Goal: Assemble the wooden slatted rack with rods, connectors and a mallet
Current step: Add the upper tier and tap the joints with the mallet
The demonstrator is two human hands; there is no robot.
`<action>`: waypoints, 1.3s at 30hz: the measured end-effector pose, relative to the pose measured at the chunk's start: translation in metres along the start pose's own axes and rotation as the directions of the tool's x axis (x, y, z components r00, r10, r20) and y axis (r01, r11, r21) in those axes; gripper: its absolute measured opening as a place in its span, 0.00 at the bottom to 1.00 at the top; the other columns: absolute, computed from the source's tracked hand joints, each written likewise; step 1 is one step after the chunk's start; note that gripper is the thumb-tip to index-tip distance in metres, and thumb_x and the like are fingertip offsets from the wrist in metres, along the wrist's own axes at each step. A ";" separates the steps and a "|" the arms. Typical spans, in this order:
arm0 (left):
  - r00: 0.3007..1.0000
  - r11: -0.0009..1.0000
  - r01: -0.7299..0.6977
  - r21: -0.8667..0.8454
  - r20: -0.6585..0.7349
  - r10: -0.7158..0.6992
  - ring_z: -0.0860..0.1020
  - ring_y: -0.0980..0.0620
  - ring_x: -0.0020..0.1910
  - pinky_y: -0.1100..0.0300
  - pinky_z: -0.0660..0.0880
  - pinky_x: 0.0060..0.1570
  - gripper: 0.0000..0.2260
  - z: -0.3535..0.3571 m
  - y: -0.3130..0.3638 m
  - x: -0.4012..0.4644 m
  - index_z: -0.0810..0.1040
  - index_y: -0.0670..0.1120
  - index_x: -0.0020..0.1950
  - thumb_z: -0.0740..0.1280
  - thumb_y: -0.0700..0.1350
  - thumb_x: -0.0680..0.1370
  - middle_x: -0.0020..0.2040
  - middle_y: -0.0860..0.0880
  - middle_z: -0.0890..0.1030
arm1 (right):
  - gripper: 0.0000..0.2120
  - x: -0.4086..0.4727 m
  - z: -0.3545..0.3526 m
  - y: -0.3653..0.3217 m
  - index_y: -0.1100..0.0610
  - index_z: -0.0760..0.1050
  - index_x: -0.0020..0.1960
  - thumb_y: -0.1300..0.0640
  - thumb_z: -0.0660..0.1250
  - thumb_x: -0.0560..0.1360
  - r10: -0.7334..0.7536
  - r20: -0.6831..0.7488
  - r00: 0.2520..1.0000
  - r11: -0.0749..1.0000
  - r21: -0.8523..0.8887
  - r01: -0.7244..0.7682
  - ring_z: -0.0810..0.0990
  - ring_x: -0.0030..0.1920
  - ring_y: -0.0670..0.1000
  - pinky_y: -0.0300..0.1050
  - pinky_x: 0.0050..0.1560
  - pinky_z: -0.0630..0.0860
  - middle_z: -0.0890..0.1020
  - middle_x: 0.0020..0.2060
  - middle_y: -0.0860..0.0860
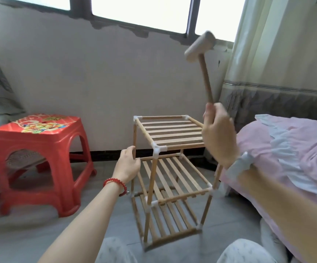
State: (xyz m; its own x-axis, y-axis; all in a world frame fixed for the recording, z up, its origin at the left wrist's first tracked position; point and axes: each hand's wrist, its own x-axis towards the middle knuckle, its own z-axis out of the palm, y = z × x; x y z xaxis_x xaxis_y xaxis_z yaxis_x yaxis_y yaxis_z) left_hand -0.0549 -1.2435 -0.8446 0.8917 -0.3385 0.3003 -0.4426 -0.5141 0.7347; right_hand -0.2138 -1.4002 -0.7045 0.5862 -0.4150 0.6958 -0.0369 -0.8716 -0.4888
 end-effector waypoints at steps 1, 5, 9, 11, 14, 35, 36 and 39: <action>1.000 1.000 -0.010 -0.006 0.008 0.010 0.71 0.49 0.63 0.65 0.63 0.53 0.23 0.001 0.003 -0.002 0.61 0.43 0.74 0.61 0.42 0.80 0.70 0.43 0.65 | 0.16 -0.031 0.020 0.010 0.58 0.71 0.50 0.50 0.50 0.82 0.074 0.174 0.982 0.995 -0.082 -0.061 0.78 0.40 0.55 0.51 0.44 0.75 0.78 0.38 0.53; 1.000 1.000 0.009 -0.017 0.016 -0.008 0.70 0.54 0.55 0.64 0.64 0.51 0.22 0.000 -0.001 -0.007 0.61 0.44 0.74 0.60 0.42 0.80 0.69 0.43 0.66 | 0.16 -0.050 0.031 0.033 0.55 0.72 0.47 0.48 0.49 0.82 0.183 0.426 0.886 0.950 -0.310 -0.047 0.78 0.44 0.55 0.54 0.49 0.75 0.79 0.41 0.53; 0.999 0.999 0.036 -0.033 -0.024 -0.037 0.72 0.48 0.59 0.63 0.65 0.53 0.22 -0.010 0.000 0.001 0.61 0.43 0.73 0.61 0.42 0.80 0.69 0.42 0.66 | 0.14 0.017 -0.026 -0.006 0.57 0.70 0.44 0.51 0.52 0.82 -0.016 -0.060 0.998 0.999 0.048 0.019 0.75 0.36 0.53 0.44 0.41 0.71 0.72 0.30 0.46; 0.999 0.998 0.026 -0.051 -0.022 -0.027 0.72 0.52 0.53 0.62 0.67 0.51 0.22 -0.007 0.005 0.002 0.61 0.44 0.73 0.61 0.43 0.80 0.69 0.42 0.67 | 0.13 0.005 -0.013 -0.001 0.59 0.68 0.44 0.53 0.52 0.82 -0.038 -0.174 0.984 0.996 0.075 0.051 0.73 0.30 0.47 0.32 0.35 0.69 0.71 0.29 0.45; 1.000 0.999 -0.003 -0.046 0.007 0.004 0.71 0.53 0.54 0.62 0.67 0.50 0.22 -0.002 0.007 -0.003 0.61 0.44 0.74 0.61 0.42 0.80 0.69 0.43 0.66 | 0.18 -0.048 0.042 0.028 0.61 0.74 0.51 0.50 0.50 0.82 0.171 0.440 0.881 0.964 -0.261 -0.057 0.79 0.38 0.53 0.46 0.44 0.78 0.79 0.38 0.52; 0.987 0.994 -0.105 -0.018 0.119 0.106 0.59 0.50 0.75 0.51 0.60 0.72 0.28 0.015 0.002 0.010 0.58 0.46 0.76 0.64 0.43 0.78 0.76 0.47 0.60 | 0.14 -0.009 0.018 0.014 0.57 0.69 0.44 0.52 0.51 0.82 0.033 -0.018 0.999 0.993 0.113 -0.031 0.75 0.32 0.47 0.39 0.36 0.74 0.74 0.31 0.48; 0.985 0.994 -0.108 -0.018 0.130 0.110 0.58 0.49 0.75 0.49 0.60 0.72 0.29 0.017 0.003 0.009 0.57 0.45 0.76 0.64 0.43 0.78 0.76 0.47 0.60 | 0.15 -0.034 0.036 0.026 0.56 0.70 0.44 0.51 0.51 0.82 0.108 0.227 0.968 0.994 -0.038 -0.102 0.78 0.35 0.50 0.46 0.40 0.78 0.77 0.34 0.50; 0.985 0.996 -0.091 -0.004 0.149 0.091 0.58 0.50 0.75 0.49 0.61 0.72 0.30 0.021 -0.004 0.011 0.56 0.45 0.77 0.66 0.44 0.77 0.76 0.48 0.59 | 0.15 -0.040 0.044 0.043 0.53 0.72 0.45 0.50 0.50 0.82 0.193 0.519 0.832 0.952 -0.305 -0.031 0.78 0.40 0.52 0.52 0.44 0.76 0.79 0.39 0.51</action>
State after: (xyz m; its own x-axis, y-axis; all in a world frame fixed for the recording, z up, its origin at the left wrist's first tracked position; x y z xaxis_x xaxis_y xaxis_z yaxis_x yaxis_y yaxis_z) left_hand -0.0449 -1.2618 -0.8571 0.8239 -0.4975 0.2716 -0.5216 -0.4782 0.7066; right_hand -0.2028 -1.4093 -0.7761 0.9011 -0.3785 0.2113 -0.3000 -0.8964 -0.3263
